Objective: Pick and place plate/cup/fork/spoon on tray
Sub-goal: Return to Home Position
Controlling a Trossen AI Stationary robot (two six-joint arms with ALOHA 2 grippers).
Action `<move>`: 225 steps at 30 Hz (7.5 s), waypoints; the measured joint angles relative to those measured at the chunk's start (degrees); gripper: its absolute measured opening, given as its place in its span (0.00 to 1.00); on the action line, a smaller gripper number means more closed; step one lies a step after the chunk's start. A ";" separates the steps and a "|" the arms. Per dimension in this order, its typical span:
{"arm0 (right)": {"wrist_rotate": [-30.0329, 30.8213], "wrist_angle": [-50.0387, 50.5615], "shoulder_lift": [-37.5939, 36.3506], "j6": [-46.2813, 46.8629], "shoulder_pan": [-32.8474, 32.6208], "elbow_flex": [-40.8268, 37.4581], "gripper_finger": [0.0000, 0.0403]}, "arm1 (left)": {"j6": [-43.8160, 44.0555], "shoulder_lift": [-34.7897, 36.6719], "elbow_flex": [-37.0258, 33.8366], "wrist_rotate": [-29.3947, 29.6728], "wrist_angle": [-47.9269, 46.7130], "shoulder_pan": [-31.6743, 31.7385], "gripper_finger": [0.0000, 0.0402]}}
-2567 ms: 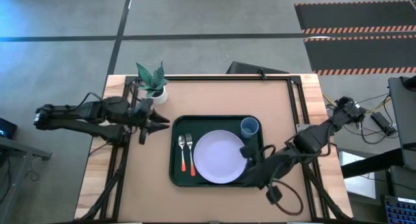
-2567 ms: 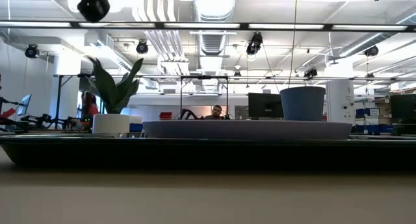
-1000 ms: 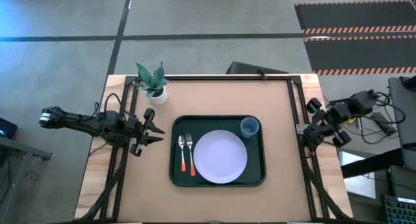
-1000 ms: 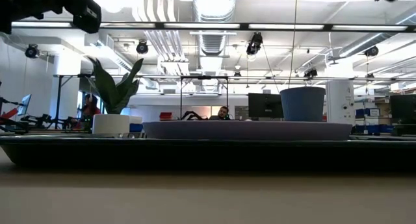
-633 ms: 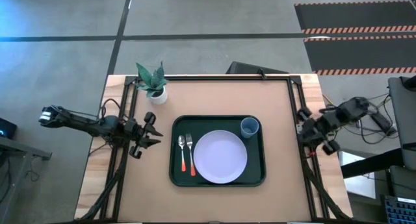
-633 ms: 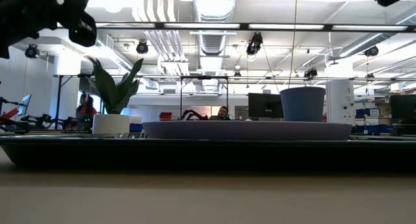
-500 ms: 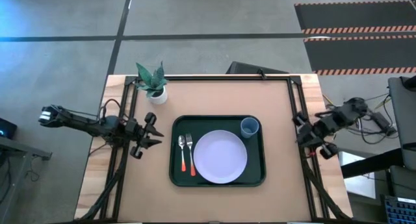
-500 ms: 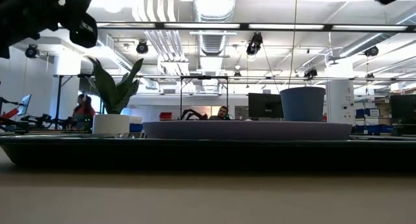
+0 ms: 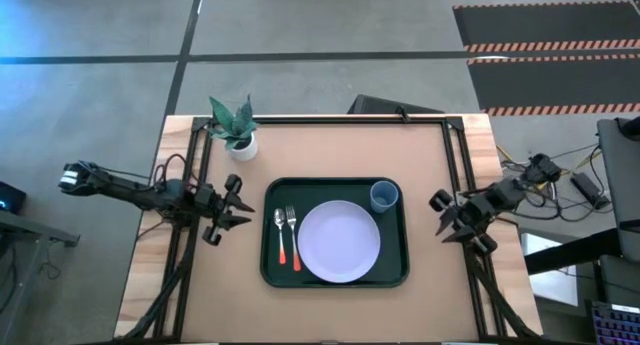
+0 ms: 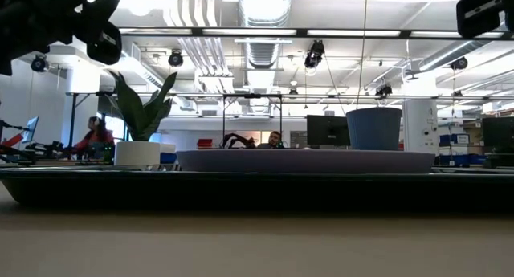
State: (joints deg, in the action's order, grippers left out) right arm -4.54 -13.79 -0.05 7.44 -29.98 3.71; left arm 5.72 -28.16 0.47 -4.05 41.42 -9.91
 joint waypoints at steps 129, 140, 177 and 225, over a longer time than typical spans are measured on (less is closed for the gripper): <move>-8.79 11.77 4.03 -6.40 23.76 -2.95 0.20 | 4.07 23.46 1.86 7.48 -46.04 4.33 0.23; -8.83 11.81 5.77 -6.43 23.76 -2.95 0.20 | 4.37 20.47 1.79 7.65 -45.18 4.33 0.23; -9.39 11.94 3.19 -13.54 23.76 -2.85 0.20 | -6.03 26.21 -0.17 8.72 -40.36 4.33 0.23; -8.90 12.19 3.26 -13.49 23.76 -2.82 0.20 | -6.10 22.91 -0.22 9.03 -38.48 4.33 0.23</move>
State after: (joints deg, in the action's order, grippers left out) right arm -13.43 -1.61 3.20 -6.04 -6.22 0.89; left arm -0.38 -5.26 0.25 4.97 2.94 -5.58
